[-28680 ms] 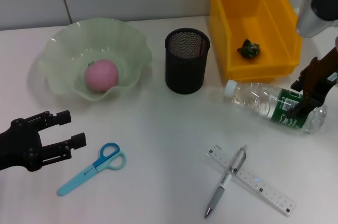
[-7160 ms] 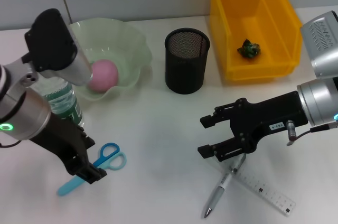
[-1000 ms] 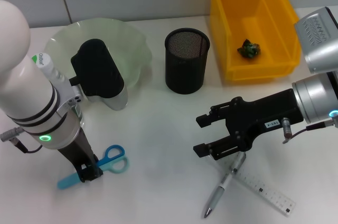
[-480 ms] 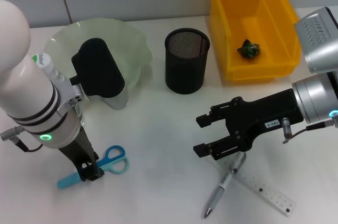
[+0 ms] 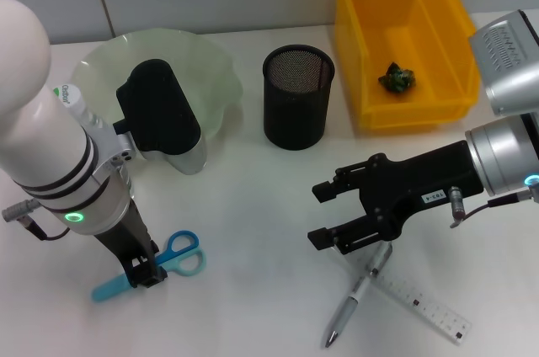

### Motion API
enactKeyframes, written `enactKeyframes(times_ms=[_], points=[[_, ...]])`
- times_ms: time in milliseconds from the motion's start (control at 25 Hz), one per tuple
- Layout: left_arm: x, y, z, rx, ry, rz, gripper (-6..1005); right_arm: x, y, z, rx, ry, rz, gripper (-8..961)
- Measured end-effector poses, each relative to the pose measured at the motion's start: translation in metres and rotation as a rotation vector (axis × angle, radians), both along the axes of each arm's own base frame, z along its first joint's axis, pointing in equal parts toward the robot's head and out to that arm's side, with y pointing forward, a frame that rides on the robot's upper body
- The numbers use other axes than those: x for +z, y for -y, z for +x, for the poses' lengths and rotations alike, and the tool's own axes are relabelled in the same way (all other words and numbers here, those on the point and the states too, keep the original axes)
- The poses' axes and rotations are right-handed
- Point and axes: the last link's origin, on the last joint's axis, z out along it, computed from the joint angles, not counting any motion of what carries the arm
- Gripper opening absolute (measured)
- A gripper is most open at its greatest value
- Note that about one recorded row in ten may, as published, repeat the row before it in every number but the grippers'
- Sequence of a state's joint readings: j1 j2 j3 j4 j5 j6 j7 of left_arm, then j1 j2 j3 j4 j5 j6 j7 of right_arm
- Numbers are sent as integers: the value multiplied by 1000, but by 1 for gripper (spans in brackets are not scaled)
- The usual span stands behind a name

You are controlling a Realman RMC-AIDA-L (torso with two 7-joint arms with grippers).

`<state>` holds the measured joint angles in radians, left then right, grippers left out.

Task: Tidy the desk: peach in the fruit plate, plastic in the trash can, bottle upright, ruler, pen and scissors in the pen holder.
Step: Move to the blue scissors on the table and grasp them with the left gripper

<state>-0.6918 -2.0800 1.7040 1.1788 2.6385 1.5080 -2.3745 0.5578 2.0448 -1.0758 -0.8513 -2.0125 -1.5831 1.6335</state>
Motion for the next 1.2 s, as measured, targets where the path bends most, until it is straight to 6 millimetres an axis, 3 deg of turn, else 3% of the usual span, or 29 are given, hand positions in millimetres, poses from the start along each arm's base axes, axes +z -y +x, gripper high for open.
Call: enactKeyframes(times_ms=[1200], points=[[-2,0,0,-23,-7,-13,324,1,-3,-3,6,-1,4,764]])
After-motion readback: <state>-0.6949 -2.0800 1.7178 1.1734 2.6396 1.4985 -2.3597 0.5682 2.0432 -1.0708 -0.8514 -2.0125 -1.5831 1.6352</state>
